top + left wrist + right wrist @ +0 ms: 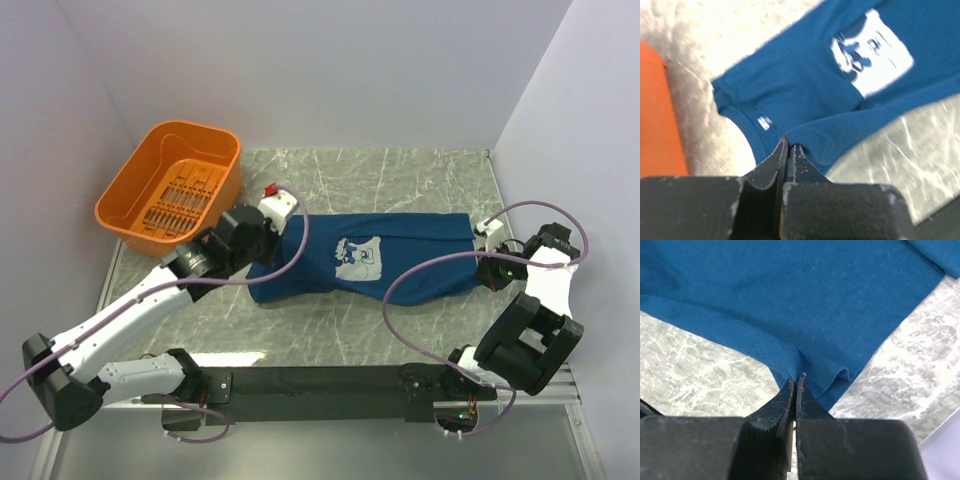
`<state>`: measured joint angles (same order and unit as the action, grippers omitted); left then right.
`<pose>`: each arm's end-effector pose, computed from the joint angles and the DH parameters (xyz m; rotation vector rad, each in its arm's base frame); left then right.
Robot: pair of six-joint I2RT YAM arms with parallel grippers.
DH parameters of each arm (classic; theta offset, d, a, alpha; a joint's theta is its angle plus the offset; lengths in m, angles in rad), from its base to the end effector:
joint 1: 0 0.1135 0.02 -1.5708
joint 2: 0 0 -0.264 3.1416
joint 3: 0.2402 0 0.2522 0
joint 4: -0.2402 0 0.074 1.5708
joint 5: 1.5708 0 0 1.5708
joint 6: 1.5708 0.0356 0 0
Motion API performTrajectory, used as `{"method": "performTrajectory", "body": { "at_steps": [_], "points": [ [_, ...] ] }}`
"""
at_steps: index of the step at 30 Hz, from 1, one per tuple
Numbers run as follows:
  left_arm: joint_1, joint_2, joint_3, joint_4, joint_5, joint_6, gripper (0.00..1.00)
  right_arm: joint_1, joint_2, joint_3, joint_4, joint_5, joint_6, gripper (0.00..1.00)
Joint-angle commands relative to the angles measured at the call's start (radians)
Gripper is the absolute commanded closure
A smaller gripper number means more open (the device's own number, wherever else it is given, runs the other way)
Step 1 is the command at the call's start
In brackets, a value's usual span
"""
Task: Fold and stack the t-shirts
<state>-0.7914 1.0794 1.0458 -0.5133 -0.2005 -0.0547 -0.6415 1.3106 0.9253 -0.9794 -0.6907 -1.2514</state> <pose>0.1704 -0.1624 0.3414 0.6504 2.0171 -0.2941 0.1917 -0.1149 0.2329 -0.8220 2.3080 0.3095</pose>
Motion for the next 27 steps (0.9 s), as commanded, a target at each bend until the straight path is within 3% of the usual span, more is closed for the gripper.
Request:
{"method": "performTrajectory", "body": {
  "at_steps": [1, 15, 27],
  "points": [
    [0.050, 0.048, 0.082, 0.091, 0.038, 0.079, 1.00, -0.004, 0.015, 0.049, 0.007, -0.041, 0.023, 1.00],
    [0.112, 0.200, 0.227, 0.073, 0.098, 0.216, 1.00, 0.005, 0.079, 0.095, 0.048, -0.033, 0.096, 1.00],
    [0.116, 0.108, 0.180, 0.007, 0.133, 0.213, 0.99, -0.001, 0.015, 0.106, -0.071, -0.035, -0.034, 1.00]
  ]
}}
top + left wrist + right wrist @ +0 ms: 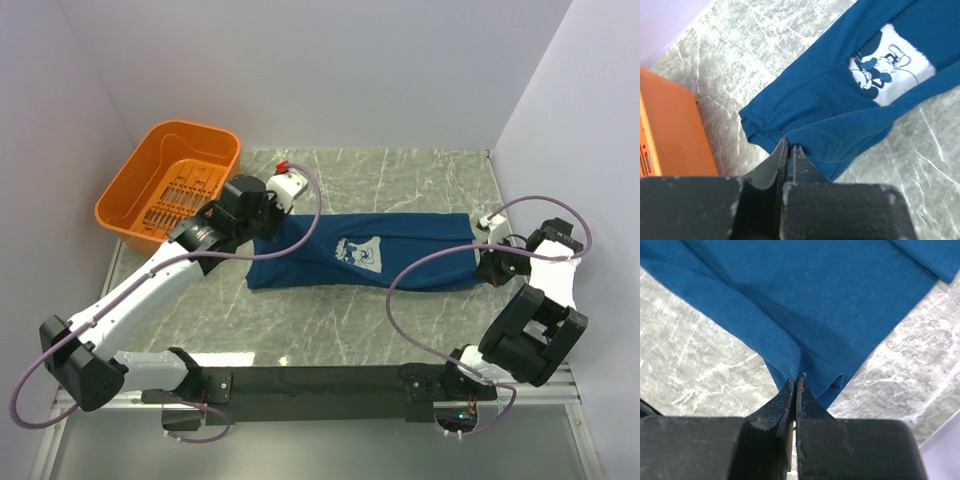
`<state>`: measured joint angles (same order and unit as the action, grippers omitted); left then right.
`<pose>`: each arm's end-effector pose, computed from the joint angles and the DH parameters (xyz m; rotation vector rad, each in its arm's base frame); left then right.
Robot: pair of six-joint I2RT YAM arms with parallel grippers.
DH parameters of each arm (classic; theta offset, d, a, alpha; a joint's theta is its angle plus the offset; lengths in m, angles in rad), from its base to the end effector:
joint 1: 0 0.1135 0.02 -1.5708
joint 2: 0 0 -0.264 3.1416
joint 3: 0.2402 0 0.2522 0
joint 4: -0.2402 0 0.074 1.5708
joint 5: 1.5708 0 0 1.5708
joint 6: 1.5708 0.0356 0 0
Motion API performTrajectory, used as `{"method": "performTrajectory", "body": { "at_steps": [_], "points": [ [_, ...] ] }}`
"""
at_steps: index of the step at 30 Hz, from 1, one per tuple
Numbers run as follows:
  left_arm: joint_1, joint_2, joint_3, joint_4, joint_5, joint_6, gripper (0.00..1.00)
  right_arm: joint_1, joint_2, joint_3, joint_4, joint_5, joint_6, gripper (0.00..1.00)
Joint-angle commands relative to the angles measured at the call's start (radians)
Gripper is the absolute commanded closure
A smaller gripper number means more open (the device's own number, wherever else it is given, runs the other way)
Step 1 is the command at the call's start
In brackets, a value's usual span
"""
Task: Fold and stack the t-shirts
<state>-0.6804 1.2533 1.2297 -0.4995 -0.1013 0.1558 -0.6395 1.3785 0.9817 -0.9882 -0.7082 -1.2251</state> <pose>0.2189 -0.1725 0.3638 0.7953 1.9413 -0.2115 0.2042 -0.1231 0.2340 -0.7859 2.3154 0.3556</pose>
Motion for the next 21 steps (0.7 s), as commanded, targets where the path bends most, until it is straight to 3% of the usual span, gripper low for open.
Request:
{"method": "performTrajectory", "body": {
  "at_steps": [1, 9, 14, 16, 21],
  "points": [
    [0.005, -0.077, -0.015, -0.036, 0.050, -0.004, 1.00, -0.006, -0.062, 0.048, -0.081, -0.002, -0.085, 1.00],
    [0.004, -0.241, -0.153, -0.186, 0.437, -0.082, 0.99, -0.006, -0.156, -0.041, -0.259, 0.205, -0.403, 1.00],
    [-0.007, -0.269, -0.254, -0.229, 0.566, -0.134, 0.99, -0.005, -0.153, -0.092, -0.265, 0.266, -0.438, 1.00],
    [-0.016, -0.262, -0.253, -0.223, 0.584, -0.148, 0.99, 0.000, -0.141, -0.101, -0.242, 0.263, -0.424, 1.00],
    [-0.015, -0.178, -0.170, -0.254, 0.413, -0.137, 0.99, 0.004, -0.059, -0.052, -0.144, 0.187, -0.270, 1.00]
  ]
}}
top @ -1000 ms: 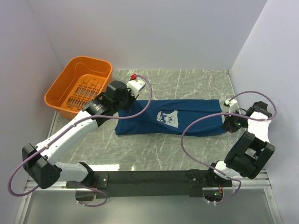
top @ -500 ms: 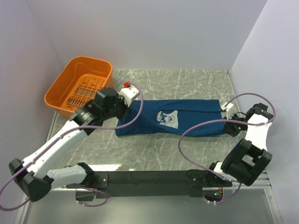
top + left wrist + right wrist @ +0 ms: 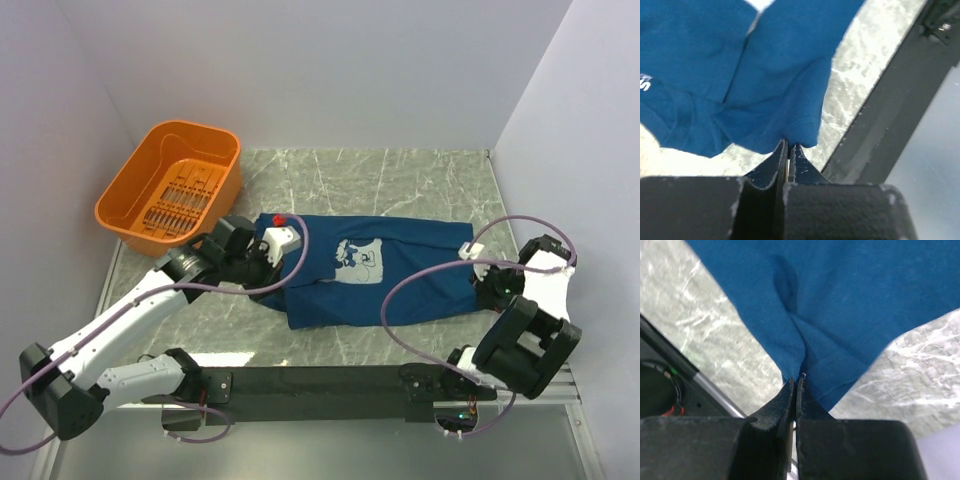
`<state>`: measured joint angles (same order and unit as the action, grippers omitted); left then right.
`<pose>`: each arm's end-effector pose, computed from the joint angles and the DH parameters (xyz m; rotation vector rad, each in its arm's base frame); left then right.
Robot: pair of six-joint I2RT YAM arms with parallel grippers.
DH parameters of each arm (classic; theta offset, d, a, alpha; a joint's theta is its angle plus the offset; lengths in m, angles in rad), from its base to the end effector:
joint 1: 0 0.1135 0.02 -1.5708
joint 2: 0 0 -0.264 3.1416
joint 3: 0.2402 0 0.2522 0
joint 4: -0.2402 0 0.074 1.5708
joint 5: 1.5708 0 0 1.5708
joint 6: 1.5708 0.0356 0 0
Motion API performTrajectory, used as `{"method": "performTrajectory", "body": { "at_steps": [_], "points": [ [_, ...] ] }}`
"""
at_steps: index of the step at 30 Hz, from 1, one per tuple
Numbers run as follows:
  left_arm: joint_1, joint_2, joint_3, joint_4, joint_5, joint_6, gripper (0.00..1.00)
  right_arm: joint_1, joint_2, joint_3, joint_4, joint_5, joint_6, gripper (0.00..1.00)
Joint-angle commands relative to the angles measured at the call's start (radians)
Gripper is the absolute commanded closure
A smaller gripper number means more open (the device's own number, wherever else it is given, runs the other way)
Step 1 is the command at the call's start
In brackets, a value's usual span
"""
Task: Fold and stack the t-shirts
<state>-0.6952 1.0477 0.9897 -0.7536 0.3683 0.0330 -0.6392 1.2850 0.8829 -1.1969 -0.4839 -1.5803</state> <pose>0.1530 -0.1443 0.3101 1.0370 2.2127 -0.7453 0.1636 -0.1009 0.2207 -1.2164 2.4121 0.3307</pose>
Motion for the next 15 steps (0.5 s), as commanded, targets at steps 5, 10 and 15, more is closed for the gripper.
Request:
{"method": "performTrajectory", "body": {
  "at_steps": [5, 10, 15],
  "points": [
    [0.003, 0.107, 0.150, 0.063, -0.117, 0.024, 0.99, 0.010, 0.129, 0.126, 0.106, -0.120, 0.193, 1.00],
    [0.011, 0.166, 0.239, 0.053, -0.184, 0.031, 1.00, 0.036, 0.183, 0.116, 0.174, -0.102, 0.246, 1.00],
    [0.059, 0.155, 0.262, 0.108, -0.189, 0.028, 1.00, 0.061, 0.223, 0.083, 0.230, -0.078, 0.282, 1.00]
  ]
}}
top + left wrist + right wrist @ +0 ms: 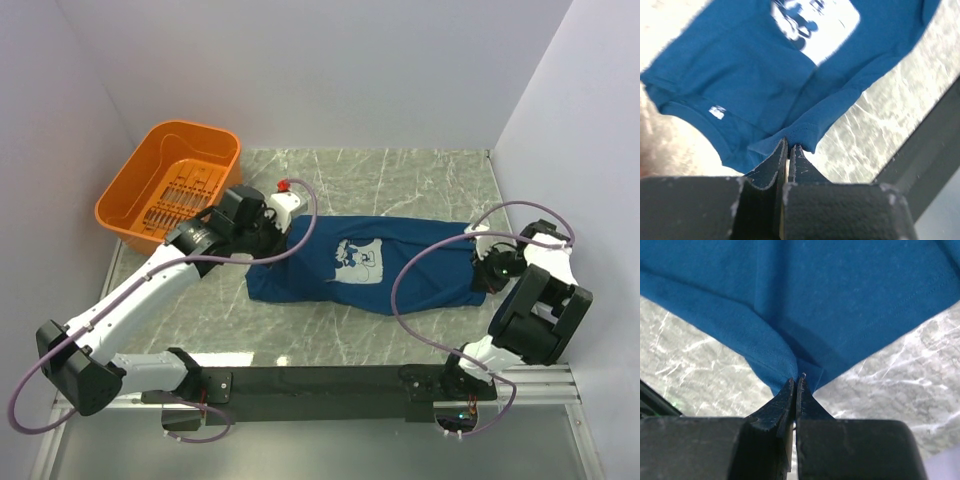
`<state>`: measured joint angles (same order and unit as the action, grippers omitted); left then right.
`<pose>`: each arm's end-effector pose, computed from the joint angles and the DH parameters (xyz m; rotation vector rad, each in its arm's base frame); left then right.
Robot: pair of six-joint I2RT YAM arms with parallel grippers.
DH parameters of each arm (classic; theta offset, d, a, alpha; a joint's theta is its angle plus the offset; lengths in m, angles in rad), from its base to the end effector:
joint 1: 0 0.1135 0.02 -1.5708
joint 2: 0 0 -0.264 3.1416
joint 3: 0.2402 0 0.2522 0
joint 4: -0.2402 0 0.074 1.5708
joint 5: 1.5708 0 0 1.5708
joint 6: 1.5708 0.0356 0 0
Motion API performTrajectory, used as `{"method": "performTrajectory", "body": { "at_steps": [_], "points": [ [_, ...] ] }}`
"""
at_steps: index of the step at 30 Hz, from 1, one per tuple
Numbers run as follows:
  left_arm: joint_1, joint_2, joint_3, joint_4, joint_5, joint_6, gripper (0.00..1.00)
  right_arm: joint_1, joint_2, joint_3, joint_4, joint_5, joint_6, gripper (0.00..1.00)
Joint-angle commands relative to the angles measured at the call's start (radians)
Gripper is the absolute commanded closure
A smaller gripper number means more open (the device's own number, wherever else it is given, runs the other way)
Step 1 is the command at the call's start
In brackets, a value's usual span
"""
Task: Fold and stack the t-shirts
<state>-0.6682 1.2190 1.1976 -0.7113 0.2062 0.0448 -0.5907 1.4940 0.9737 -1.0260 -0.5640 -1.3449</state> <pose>0.1965 -0.1644 0.3433 0.9202 2.1611 -0.5516 0.2138 -0.1205 0.2029 -0.9787 2.4457 0.4062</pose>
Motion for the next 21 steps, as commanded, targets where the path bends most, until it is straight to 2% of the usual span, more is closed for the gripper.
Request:
{"method": "performTrajectory", "body": {
  "at_steps": [1, 8, 21],
  "points": [
    [0.042, -0.010, 0.069, 0.068, -0.013, 0.017, 1.00, 0.012, 0.029, -0.006, 0.067, 0.001, 0.059, 1.00],
    [0.137, 0.123, 0.128, 0.104, 0.021, 0.041, 1.00, 0.015, 0.080, 0.034, 0.136, -0.030, 0.185, 1.00],
    [0.194, 0.330, 0.252, 0.199, 0.013, 0.066, 1.00, 0.060, 0.124, 0.042, 0.251, -0.007, 0.329, 1.00]
  ]
}}
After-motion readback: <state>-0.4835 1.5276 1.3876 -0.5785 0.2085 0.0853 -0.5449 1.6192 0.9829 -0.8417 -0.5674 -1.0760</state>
